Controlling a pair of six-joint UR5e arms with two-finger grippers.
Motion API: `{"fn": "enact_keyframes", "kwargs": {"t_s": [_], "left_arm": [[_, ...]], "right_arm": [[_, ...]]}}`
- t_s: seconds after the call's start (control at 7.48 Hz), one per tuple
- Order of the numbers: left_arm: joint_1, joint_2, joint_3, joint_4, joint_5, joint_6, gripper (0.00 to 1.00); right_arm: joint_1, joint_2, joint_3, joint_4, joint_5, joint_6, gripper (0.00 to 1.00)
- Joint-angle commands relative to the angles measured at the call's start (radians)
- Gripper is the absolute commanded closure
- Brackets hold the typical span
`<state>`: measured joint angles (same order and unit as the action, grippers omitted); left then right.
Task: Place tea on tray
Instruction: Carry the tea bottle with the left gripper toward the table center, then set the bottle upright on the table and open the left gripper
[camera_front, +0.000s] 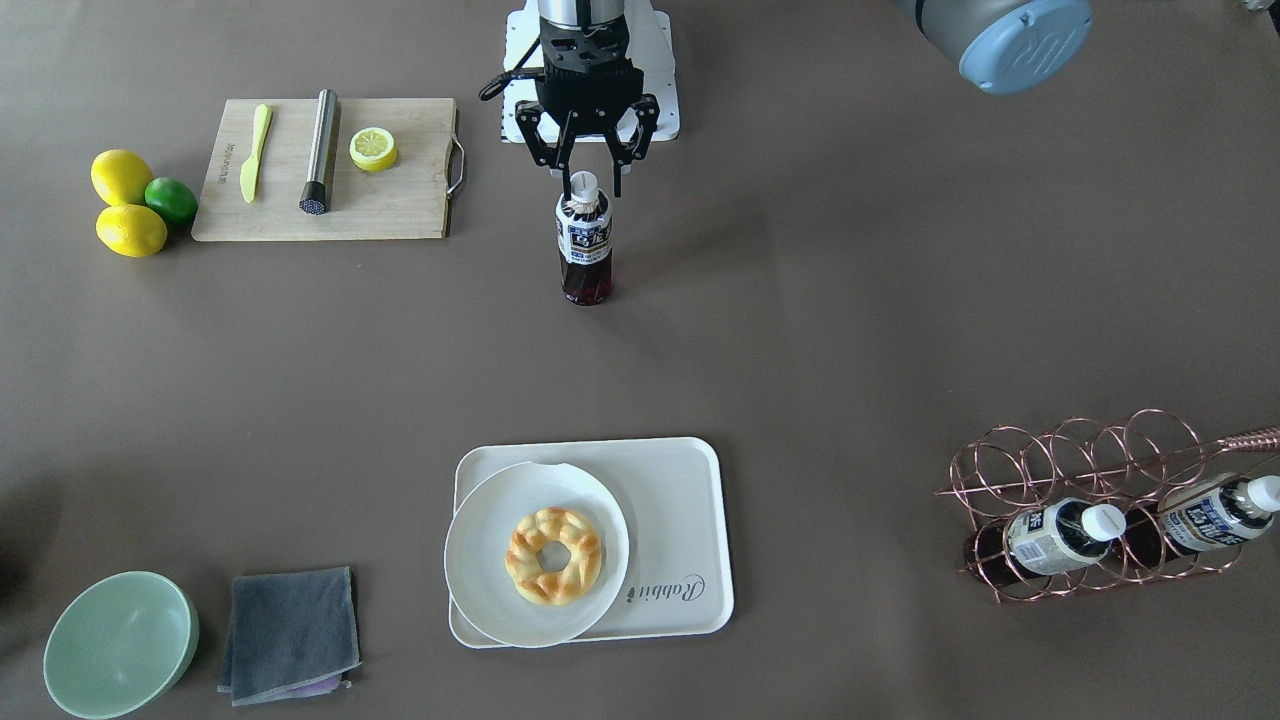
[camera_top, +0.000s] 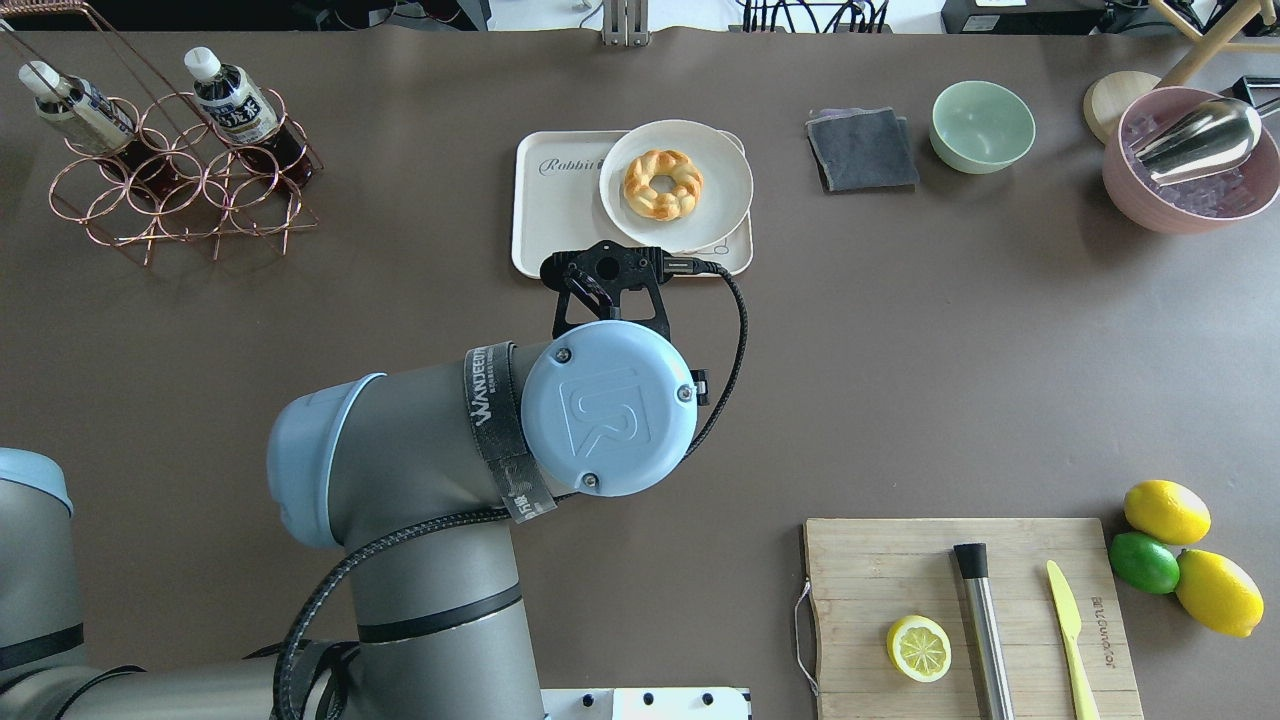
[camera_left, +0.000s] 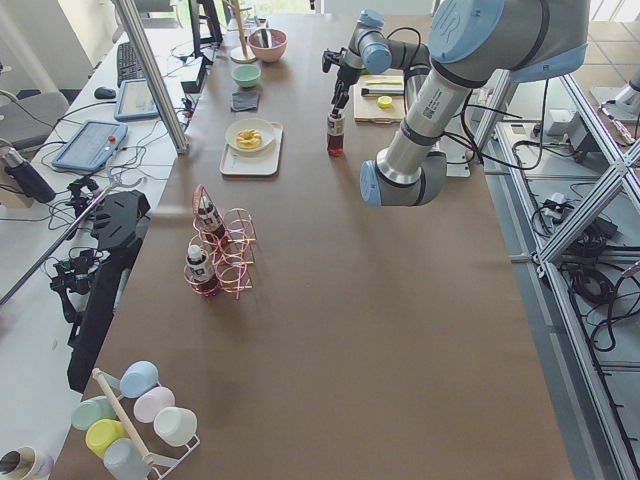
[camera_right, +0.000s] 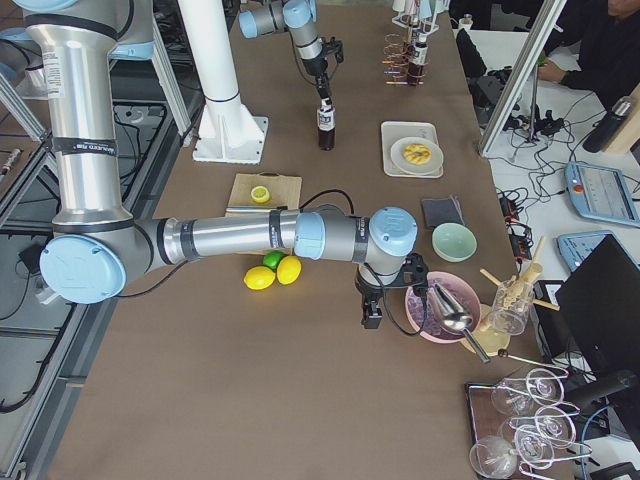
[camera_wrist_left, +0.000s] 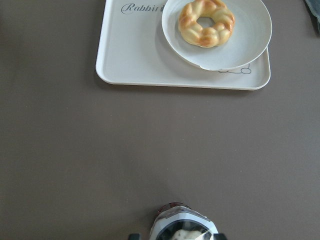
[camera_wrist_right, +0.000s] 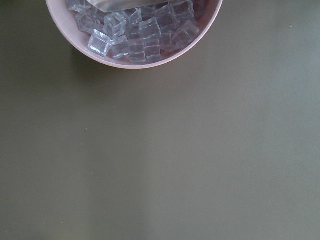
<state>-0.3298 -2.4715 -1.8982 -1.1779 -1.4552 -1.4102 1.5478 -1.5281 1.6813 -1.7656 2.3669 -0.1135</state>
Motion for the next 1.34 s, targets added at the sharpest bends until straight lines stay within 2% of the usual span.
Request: {"fn": "enact_keyframes", "kwargs": {"t_s": [0.0, 0.4, 0.53, 0.8, 0.94, 1.2], "left_arm": [[-0.011, -0.003, -0.04, -0.016, -0.014, 0.002, 0.02], [-0.099, -0.003, -0.064, -0.016, -0.134, 0.047, 0.02], [-0.145, 0.009, -0.076, -0.011, -0.163, 0.092, 0.02], [-0.211, 0.156, -0.194, -0.016, -0.171, 0.247, 0.02], [-0.241, 0.189, -0.199, -0.029, -0.169, 0.257, 0.02], [-0.244, 0.342, -0.185, -0.136, -0.105, 0.167, 0.02]], "right_arm": [[0.0, 0.014, 0.0, 0.0, 0.0, 0.002, 0.0], [0.0, 0.066, 0.012, -0.008, 0.015, 0.051, 0.0], [0.0, 0.081, 0.018, -0.009, 0.059, 0.079, 0.0], [-0.073, 0.094, 0.095, -0.002, 0.081, 0.267, 0.0], [-0.121, 0.094, 0.142, 0.0, 0.08, 0.34, 0.0], [-0.17, 0.108, 0.176, 0.0, 0.081, 0.38, 0.0]]}}
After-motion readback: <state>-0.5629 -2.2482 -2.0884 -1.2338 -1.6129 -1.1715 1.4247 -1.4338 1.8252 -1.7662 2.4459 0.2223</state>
